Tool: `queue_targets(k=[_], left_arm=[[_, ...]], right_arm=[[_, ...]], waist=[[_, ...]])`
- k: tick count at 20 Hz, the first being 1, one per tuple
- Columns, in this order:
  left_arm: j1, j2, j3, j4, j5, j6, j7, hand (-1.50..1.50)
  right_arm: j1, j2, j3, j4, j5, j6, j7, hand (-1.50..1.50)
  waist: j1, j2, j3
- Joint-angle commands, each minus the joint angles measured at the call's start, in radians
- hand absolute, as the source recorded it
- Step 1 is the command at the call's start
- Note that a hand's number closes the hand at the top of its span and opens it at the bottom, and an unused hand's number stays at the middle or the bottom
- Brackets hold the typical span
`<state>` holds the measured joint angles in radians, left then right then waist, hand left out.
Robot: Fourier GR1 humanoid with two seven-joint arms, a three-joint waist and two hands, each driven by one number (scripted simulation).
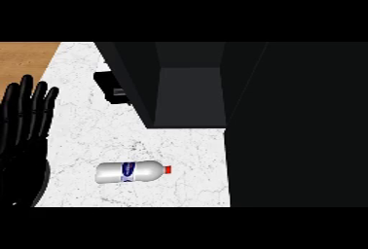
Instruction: Pick up the bottled water, place it into the cabinet and close the cabinet
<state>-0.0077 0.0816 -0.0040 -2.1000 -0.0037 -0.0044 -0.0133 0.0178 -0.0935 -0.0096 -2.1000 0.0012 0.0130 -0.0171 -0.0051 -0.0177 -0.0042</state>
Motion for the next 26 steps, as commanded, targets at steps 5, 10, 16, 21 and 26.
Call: queue_targets(k=[5,10,16,21,26], left_arm=[[0.053,0.289,-0.242,0.151,-0.546,-0.136,-0.031,-1.5],[0.156,0.247,-0.294,0.291,-0.797,0.009,0.115,-1.5],[0.212,0.105,-0.496,0.465,-1.15,0.195,0.26,-1.5],[0.257,-0.074,-0.668,0.67,-1.457,0.373,0.435,-1.5],[0.246,-0.079,-0.848,0.886,-1.582,0.571,0.675,-1.5]], right_arm=[[-0.018,-0.034,0.039,-0.031,0.003,0.052,-0.005,-1.5],[0.079,0.068,0.104,0.028,-0.153,0.061,0.102,-1.5],[0.143,0.088,0.144,0.024,-0.231,0.09,0.139,-1.5],[0.225,0.07,0.137,-0.038,-0.285,0.115,0.159,-1.5],[0.297,0.072,0.157,-0.094,-0.295,0.127,0.148,-1.5]], waist=[[-0.064,0.031,0.029],[-0.031,0.039,0.02],[-0.045,0.019,0.009],[-0.036,0.01,0.005],[-0.024,0.012,0.002]])
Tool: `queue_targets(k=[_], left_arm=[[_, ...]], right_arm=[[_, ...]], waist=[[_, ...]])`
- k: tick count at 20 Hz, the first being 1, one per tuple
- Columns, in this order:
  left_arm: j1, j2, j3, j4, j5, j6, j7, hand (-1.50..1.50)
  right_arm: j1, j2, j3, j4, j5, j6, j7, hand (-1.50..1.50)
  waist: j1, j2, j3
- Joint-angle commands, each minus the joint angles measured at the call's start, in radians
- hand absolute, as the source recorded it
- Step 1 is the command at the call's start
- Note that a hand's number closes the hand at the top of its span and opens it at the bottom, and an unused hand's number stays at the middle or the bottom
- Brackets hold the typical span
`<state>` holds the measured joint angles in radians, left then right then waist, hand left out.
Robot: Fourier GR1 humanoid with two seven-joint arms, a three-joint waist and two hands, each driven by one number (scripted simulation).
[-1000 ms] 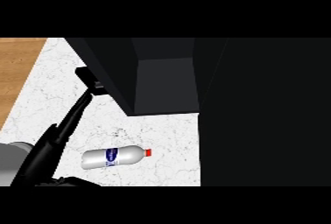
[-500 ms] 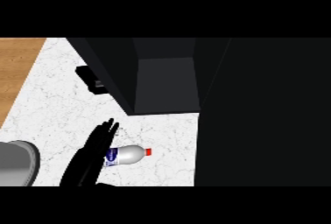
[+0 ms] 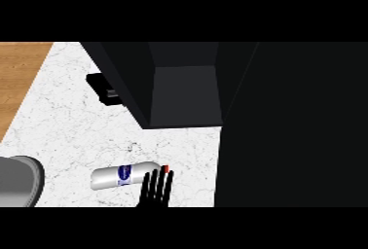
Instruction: Pick up the bottled water, place it into the cabinet and close the cabinet
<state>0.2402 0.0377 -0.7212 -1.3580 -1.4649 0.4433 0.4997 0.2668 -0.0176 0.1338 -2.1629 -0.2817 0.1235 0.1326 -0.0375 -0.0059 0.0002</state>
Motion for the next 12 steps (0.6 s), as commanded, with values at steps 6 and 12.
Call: queue_targets(k=[6,12], left_arm=[[-0.147,-0.037,-0.321,0.371,-0.135,0.248,0.477,-1.5],[-0.249,-0.038,-0.513,0.373,-0.078,0.216,0.642,-1.5]], right_arm=[[0.135,-0.026,-0.013,-0.101,-0.032,0.041,-0.025,-1.5],[0.246,-0.048,-0.006,-0.128,-0.051,0.11,-0.081,-1.5]], waist=[[0.02,0.005,-0.002],[0.02,0.005,-0.002]])
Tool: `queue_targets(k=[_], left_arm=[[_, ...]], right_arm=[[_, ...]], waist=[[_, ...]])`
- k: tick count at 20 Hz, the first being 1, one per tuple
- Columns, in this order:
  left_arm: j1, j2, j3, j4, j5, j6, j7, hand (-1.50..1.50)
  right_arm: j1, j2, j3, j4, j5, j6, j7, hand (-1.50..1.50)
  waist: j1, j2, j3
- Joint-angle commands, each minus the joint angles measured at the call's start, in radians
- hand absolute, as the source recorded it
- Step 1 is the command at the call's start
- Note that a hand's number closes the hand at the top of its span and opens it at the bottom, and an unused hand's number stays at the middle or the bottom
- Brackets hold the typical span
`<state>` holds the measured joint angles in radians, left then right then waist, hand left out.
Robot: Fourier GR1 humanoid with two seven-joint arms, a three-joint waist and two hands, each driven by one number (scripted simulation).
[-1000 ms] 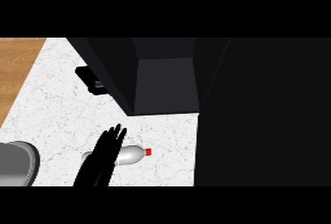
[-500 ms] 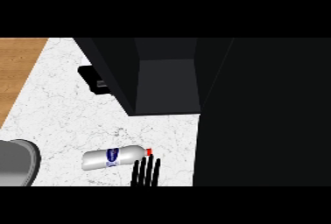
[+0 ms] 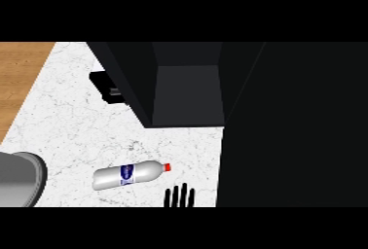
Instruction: Pick up the bottled water, place it into the cabinet and close the cabinet
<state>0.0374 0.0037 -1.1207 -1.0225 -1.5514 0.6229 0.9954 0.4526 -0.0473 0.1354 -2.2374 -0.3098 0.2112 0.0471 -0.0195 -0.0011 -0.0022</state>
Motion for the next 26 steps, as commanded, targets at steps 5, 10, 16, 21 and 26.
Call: queue_targets(k=[5,10,16,21,26], left_arm=[[-0.116,-0.004,-0.088,-0.003,0.006,0.011,0.163,-1.5],[-0.124,-0.003,-0.074,-0.031,-0.021,-0.074,0.168,-1.5],[-0.138,0.004,0.01,-0.067,-0.016,-0.153,0.095,-1.5],[-0.159,0.036,0.098,-0.049,0.012,-0.121,0.046,-1.5],[-0.165,0.142,0.183,-0.197,0.103,-0.179,-0.025,-1.5]], right_arm=[[0.092,-0.016,-0.029,0.037,-0.019,0.081,-0.107,-1.5],[0.055,-0.016,-0.015,-0.025,-0.006,0.037,-0.02,-1.5],[0.16,0.004,0.035,-0.031,0.033,0.084,-0.101,-1.5],[0.16,-0.013,-0.004,0.016,0.025,0.122,-0.155,-1.5],[0.168,0.017,0.04,0.015,0.074,0.107,-0.179,-1.5]], waist=[[0.006,0.0,0.002],[0.014,0.0,0.002],[0.013,-0.001,0.002],[0.012,0.0,0.002],[0.016,0.0,0.002]])
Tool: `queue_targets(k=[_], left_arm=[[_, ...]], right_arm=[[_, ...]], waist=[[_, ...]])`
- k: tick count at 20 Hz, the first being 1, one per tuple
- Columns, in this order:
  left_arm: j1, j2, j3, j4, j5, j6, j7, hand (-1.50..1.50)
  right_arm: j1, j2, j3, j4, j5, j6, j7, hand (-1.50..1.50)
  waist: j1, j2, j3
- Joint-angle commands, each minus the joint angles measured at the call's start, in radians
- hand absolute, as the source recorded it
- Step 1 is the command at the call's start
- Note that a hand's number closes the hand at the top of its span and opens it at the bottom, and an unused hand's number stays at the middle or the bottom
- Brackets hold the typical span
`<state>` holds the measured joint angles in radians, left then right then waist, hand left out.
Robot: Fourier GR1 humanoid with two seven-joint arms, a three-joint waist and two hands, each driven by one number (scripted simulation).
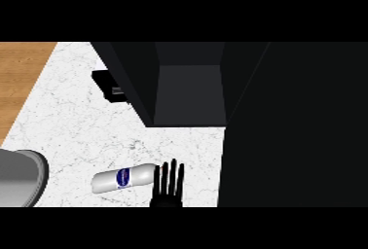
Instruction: Pick up the bottled water, place it into the cabinet and close the cabinet
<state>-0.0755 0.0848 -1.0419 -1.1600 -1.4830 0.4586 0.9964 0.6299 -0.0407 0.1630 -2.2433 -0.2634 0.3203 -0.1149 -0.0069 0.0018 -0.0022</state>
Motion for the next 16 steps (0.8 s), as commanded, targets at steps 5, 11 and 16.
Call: queue_targets(k=[5,11,16], left_arm=[[-0.054,0.117,0.17,-0.108,0.058,0.022,-0.051,-1.5],[-0.006,0.208,0.242,-0.18,0.141,0.055,-0.114,-1.5],[0.009,0.251,0.319,-0.287,0.216,0.024,-0.182,-1.5]], right_arm=[[0.036,-0.018,-0.035,0.032,-0.021,0.041,-0.051,-1.5],[0.051,-0.011,-0.006,0.037,-0.009,0.05,-0.055,-1.5],[0.004,-0.012,-0.022,-0.016,-0.051,0.011,0.026,-1.5]], waist=[[-0.002,-0.004,0.003],[0.001,-0.003,0.002],[0.004,-0.002,0.002]])
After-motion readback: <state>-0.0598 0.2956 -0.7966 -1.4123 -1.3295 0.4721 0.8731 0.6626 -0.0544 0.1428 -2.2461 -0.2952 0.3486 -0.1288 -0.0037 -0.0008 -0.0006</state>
